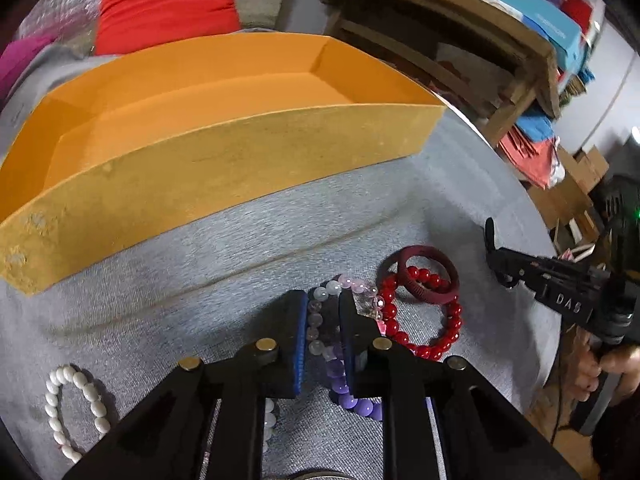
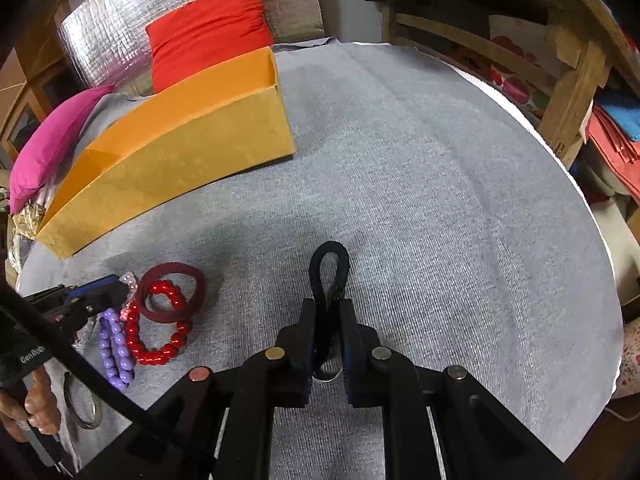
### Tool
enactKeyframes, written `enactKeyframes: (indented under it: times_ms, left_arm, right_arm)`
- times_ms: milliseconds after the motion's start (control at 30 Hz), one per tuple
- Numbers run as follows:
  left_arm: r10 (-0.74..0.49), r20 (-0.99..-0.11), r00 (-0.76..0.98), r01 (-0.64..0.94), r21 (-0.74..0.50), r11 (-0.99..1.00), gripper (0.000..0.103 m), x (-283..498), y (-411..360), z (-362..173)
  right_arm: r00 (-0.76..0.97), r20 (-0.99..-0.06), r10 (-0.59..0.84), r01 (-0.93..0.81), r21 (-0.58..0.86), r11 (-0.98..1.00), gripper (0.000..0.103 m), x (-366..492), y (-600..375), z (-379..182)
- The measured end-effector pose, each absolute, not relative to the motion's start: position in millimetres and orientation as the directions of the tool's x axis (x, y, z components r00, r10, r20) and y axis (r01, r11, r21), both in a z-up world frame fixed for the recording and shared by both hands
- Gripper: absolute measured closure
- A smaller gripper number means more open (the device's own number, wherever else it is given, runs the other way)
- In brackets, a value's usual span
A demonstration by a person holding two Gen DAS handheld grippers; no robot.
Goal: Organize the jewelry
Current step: 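Carry both items into the orange box and open both tools to release them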
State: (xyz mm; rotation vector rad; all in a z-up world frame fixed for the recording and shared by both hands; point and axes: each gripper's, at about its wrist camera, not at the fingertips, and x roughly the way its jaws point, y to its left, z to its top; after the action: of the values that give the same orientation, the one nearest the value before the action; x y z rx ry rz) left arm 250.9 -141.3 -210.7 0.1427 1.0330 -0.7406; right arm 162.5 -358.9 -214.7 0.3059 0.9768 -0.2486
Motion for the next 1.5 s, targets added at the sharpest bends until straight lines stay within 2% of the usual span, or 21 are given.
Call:
enactKeyframes:
  times_ms: [33,400,733,900,1100,1267,1367,1500]
  left_arm:
    - [-0.487,-0.822,0.296,0.629,-0.217,0.747,0.096,249,-143,-211]
    - [-0.509,-0.793,0.335,0.624,-0.218,0.751,0.096,250,-132,-195]
    - [-0.556,-0.695,0.456,0.582,-0.240,0.777,0.096,256,-83,-152]
    - [-0.581,-0.665,0.469,0.554,-0.291,0.780,0.096,265,-68,-145]
    - [-0.639,-0.560,0.527,0.549,-0.350,0.759,0.096,269,-53,-109]
    - [-0.613,-0.469,0.635,0.510,-0.341,0.790,0.096,284,-33,-73]
    - [-0.565,-0.460,0.685,0.453,-0.339,0.825,0.096,303,-20,-70]
    - [-0.525,-0.520,0.674,0.395,-0.346,0.851,0.096,326,-18,-94]
  right_arm:
    - [0.537,-0.841,-0.067,0.344,0.145,0.928,0.091,162,-359,-215]
    - [0.563,-0.825,-0.059,0.335,0.162,0.928,0.091,147,-352,-201]
    - [0.607,-0.795,-0.014,0.274,0.192,0.942,0.091,151,-334,-176]
    - [0.627,-0.779,0.009,0.240,0.205,0.949,0.091,158,-325,-168]
    - [0.653,-0.756,0.048,0.181,0.217,0.959,0.091,181,-308,-149]
    - [0.689,-0.719,0.090,0.122,0.237,0.964,0.091,214,-296,-120]
    - [0.695,-0.710,0.114,0.087,0.240,0.967,0.091,245,-286,-109]
    - [0.659,-0.729,0.185,0.064,0.300,0.952,0.091,292,-283,-116]
